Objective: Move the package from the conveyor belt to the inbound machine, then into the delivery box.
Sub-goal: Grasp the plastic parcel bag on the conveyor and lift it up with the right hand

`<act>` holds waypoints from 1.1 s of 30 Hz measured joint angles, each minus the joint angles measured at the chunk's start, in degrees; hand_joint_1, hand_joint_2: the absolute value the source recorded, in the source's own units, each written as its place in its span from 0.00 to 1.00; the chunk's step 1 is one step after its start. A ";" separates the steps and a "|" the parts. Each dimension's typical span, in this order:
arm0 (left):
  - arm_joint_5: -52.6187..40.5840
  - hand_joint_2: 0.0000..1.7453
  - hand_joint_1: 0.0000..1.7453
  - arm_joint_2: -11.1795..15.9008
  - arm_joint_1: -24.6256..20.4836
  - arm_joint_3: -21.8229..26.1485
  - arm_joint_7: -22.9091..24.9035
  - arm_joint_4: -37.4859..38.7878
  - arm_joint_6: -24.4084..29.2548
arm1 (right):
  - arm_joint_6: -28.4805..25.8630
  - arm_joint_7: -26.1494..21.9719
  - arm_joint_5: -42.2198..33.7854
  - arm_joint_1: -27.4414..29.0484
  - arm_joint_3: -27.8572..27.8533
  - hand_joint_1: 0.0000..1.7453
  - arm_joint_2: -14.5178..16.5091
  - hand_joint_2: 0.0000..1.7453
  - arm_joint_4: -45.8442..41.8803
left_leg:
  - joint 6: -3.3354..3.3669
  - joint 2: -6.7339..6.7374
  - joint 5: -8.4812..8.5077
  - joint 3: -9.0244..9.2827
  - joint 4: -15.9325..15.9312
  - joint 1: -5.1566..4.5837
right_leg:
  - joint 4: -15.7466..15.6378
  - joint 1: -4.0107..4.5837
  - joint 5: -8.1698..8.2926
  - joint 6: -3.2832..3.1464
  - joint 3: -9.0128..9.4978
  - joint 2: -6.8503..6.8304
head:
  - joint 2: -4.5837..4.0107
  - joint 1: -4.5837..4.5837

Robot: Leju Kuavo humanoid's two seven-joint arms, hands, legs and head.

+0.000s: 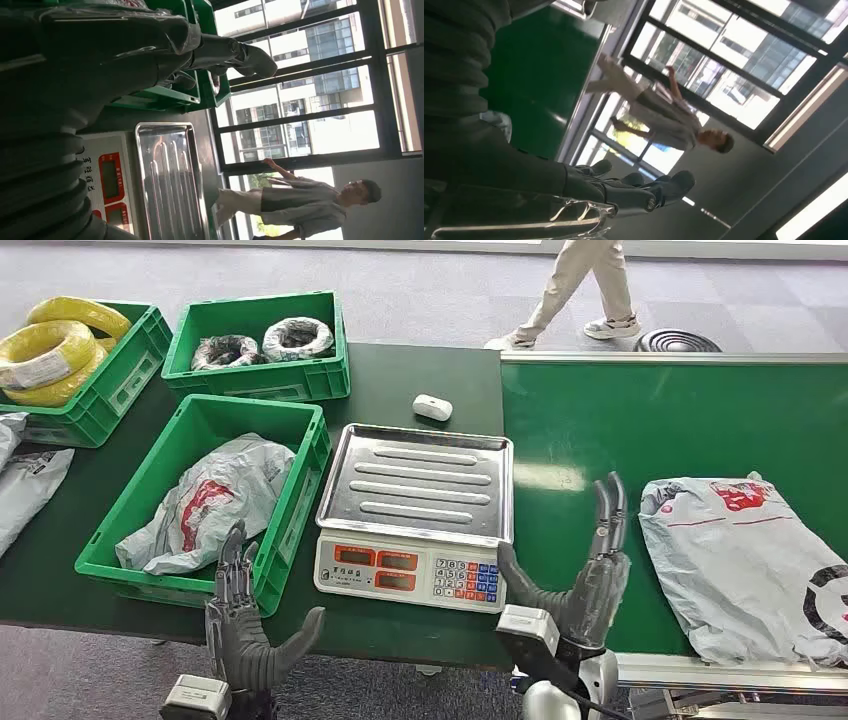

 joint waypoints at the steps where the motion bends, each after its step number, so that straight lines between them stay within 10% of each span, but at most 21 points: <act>1: -0.06 1.00 0.00 -0.09 -0.01 0.08 0.06 0.00 -0.03 | 0.00 1.32 1.37 0.00 -1.09 0.00 0.20 1.00 -0.45 | 0.00 0.00 0.00 0.00 0.00 0.00 | 0.00 0.00 0.00 0.00 0.00 0.00 | 0.00 0.00; 15: 0.99 1.00 0.00 -1.66 -0.09 2.75 -0.13 0.02 -2.07 | 0.11 10.40 -4.31 -3.74 -13.92 0.00 0.02 1.00 9.69 | 0.00 0.01 0.00 0.02 0.00 0.00 | 0.01 0.01 0.01 0.00 0.03 0.01 | -0.01 -0.01; 22: 2.19 1.00 0.00 -2.43 -1.47 3.20 -0.19 0.75 -2.47 | 0.00 15.86 19.31 -9.55 -18.56 0.00 1.55 1.00 23.72 | 0.00 -0.03 0.02 0.04 0.00 0.00 | 0.02 0.00 0.01 0.00 0.03 -0.02 | 0.00 -0.01; 33: 2.67 1.00 0.00 -3.38 -4.09 4.06 1.46 1.92 -4.07 | -0.05 26.72 28.46 -12.95 -30.79 0.00 -0.52 1.00 35.23 | 0.02 -0.01 0.00 0.00 0.01 -0.03 | 0.01 -0.09 0.02 0.02 0.00 -0.01 | 0.00 -0.02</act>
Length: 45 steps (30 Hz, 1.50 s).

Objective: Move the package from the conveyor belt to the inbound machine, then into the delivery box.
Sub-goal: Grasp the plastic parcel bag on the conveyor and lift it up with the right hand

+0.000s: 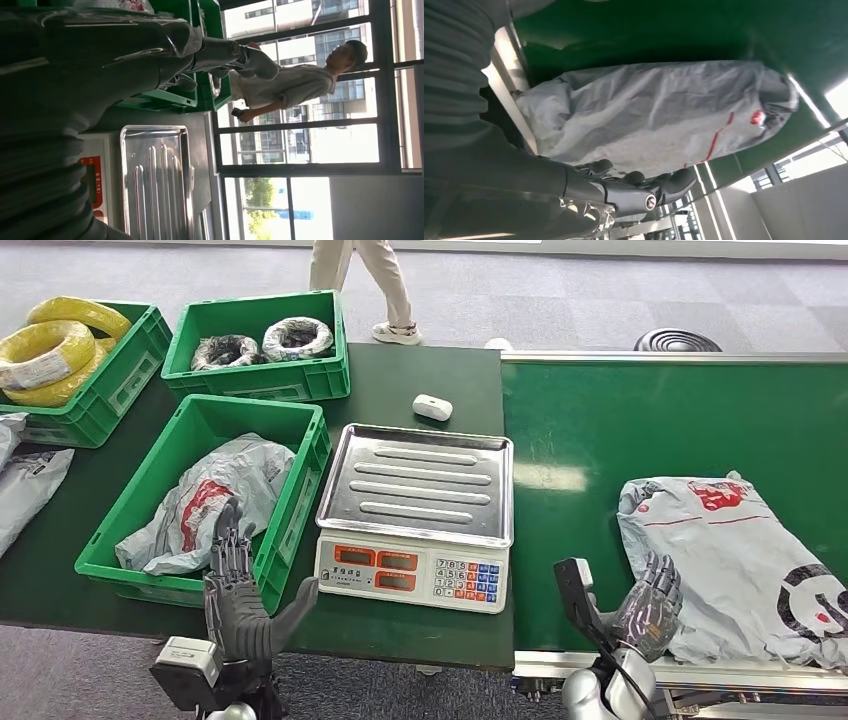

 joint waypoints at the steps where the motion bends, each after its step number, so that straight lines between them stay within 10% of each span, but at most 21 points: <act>1: -0.05 1.00 0.00 -0.11 -0.16 0.17 0.11 0.06 -0.13 | -0.01 -0.29 0.31 -0.02 -0.53 0.00 -0.24 1.00 0.44 | 0.00 0.00 0.00 0.00 0.00 0.00 | 0.00 0.01 0.00 0.00 0.00 0.01 | 0.00 0.01; 10: -1.00 1.00 0.00 -1.03 -0.93 1.63 0.45 0.75 -1.05 | -0.20 -16.71 -7.39 1.59 2.36 0.00 2.28 1.00 -15.15 | -0.02 0.03 0.01 0.01 0.00 0.01 | 0.04 0.07 0.00 -0.01 -0.03 0.02 | 0.00 -0.01; 23: -1.17 1.00 0.00 -1.36 -1.40 2.19 -0.10 1.96 -0.93 | -0.20 -23.32 -15.73 3.04 5.62 0.00 3.73 1.00 -32.60 | -0.01 -0.01 0.01 0.00 0.01 0.00 | 0.03 -0.01 0.01 0.01 -0.01 0.01 | 0.00 0.00; 28: -1.17 1.00 0.00 -1.41 -0.18 2.41 -1.62 2.36 1.00 | -0.10 -9.20 -9.47 2.93 8.34 0.00 3.51 1.00 -36.57 | -0.02 0.05 -0.01 0.01 -0.01 0.01 | 0.03 0.05 -0.01 -0.01 -0.01 0.07 | 0.00 -0.01; 33: -1.10 1.00 0.00 -1.32 1.75 3.29 -1.78 1.54 0.82 | 2.74 9.59 -10.88 0.26 8.05 0.00 -2.21 1.00 -22.50 | 0.02 -0.02 0.02 0.01 0.00 -0.01 | 0.02 -0.01 0.01 0.02 0.04 -0.02 | 0.00 -0.01; 39: -0.76 1.00 0.00 -0.86 1.85 3.68 -1.50 1.43 -0.02 | 5.01 11.18 -15.93 -7.20 4.20 0.00 -12.40 1.00 -2.50 | 0.12 -0.06 0.08 0.01 0.03 -0.15 | 0.02 -0.14 0.08 0.12 0.05 -0.04 | 0.00 0.01; 45: -1.81 1.00 0.00 -0.48 2.03 3.86 -0.32 0.92 -0.20 | 6.95 11.63 -15.99 -9.34 1.72 0.00 -14.91 1.00 5.00 | 0.11 -0.05 0.07 0.00 0.00 -0.15 | 0.03 -0.09 0.07 0.11 -0.02 -0.03 | 0.00 -0.02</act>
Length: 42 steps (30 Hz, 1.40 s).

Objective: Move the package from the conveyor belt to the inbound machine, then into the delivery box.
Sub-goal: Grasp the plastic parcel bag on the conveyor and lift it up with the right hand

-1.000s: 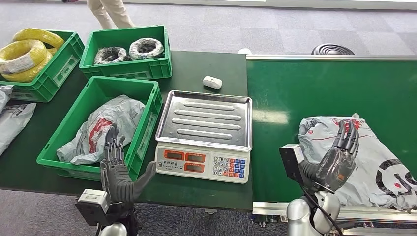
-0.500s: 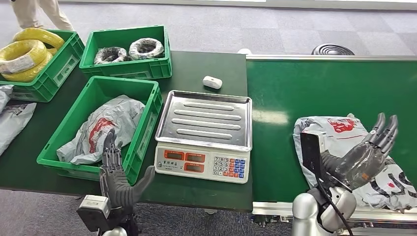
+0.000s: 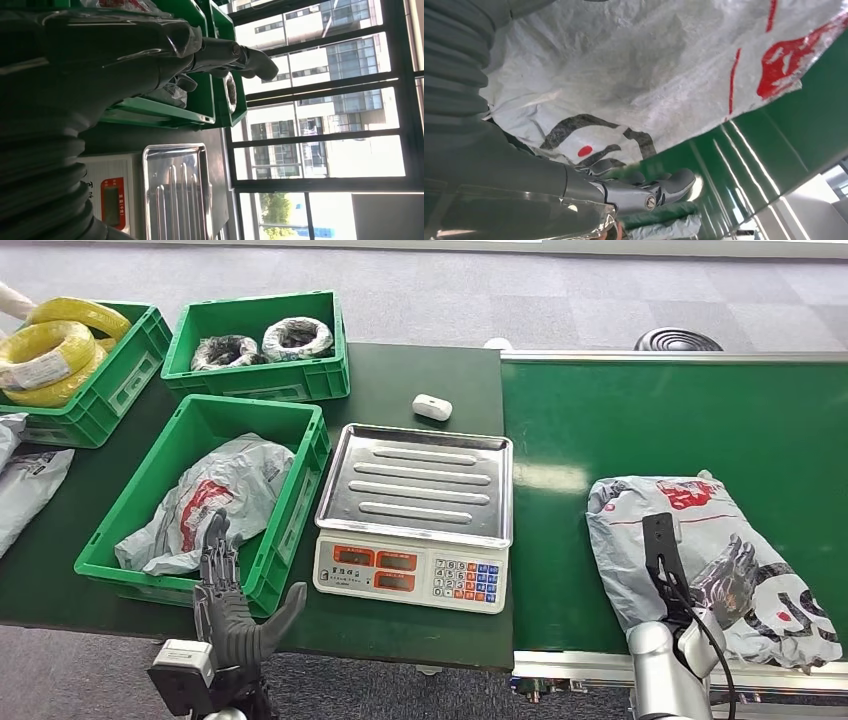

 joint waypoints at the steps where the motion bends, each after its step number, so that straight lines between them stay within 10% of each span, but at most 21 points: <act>1: -0.31 1.00 0.00 0.02 0.13 0.03 0.15 -0.15 -0.02 | 0.54 -0.19 -0.27 -0.01 -0.21 0.00 0.09 1.00 0.37 | 0.00 0.00 0.00 -0.01 -0.01 0.00 | 0.00 0.01 -0.01 -0.01 -0.01 0.00 | 0.00 0.00; 24: -5.53 1.00 0.00 -0.33 1.80 2.98 3.60 -4.26 -1.76 | 15.25 -1.52 -5.14 10.78 8.36 0.00 10.20 1.00 -16.95 | -0.02 0.04 0.00 0.00 -0.04 0.02 | 0.00 0.02 -0.04 -0.03 -0.02 0.01 | 0.00 0.01; 33: -5.51 1.00 0.00 -0.33 1.78 3.07 3.63 -4.20 -2.41 | 9.78 3.80 -1.79 12.51 6.55 0.00 9.36 1.00 -21.56 | -0.01 0.05 -0.02 -0.01 -0.04 0.02 | -0.01 -0.02 -0.05 -0.03 -0.06 0.02 | 0.00 0.01; 42: -4.74 1.00 0.00 -0.32 1.62 2.77 3.05 -3.57 -2.61 | 8.11 -0.81 -5.24 10.47 -3.32 0.00 5.42 1.00 -18.00 | -0.01 0.04 -0.02 0.00 -0.03 -0.01 | -0.02 -0.04 -0.02 -0.01 -0.03 0.03 | 0.00 0.01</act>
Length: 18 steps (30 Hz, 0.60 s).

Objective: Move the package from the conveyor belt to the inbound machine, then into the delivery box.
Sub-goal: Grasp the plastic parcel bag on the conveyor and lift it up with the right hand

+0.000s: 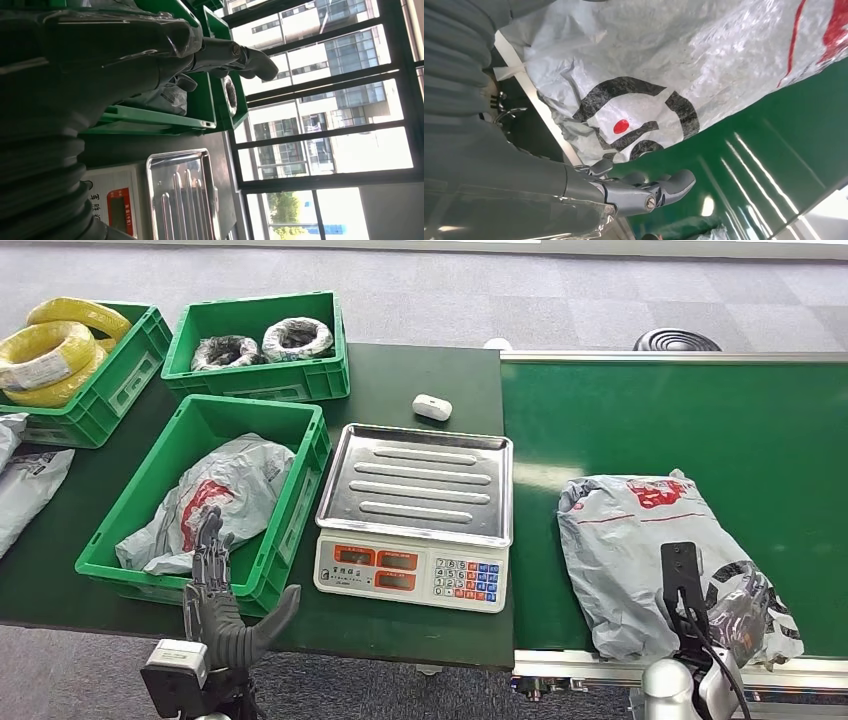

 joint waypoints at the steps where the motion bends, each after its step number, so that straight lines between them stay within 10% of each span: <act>1: 0.07 1.00 0.00 0.00 0.00 -0.01 -0.01 0.01 0.00 | -0.01 -0.37 -0.21 -0.38 -0.56 0.00 -0.22 1.00 0.66 | 0.00 0.00 0.00 0.00 0.00 0.00 | 0.00 0.00 0.00 0.00 0.00 0.00 | 0.00 -0.01; 18: -0.07 1.00 0.00 0.31 -0.14 0.10 -0.05 -0.07 0.93 | 2.95 -3.65 -0.15 -3.56 -2.10 0.00 1.04 1.00 3.85 | -0.01 0.01 0.01 0.00 0.00 0.01 | 0.01 0.03 0.00 0.00 0.00 -0.01 | 0.00 0.00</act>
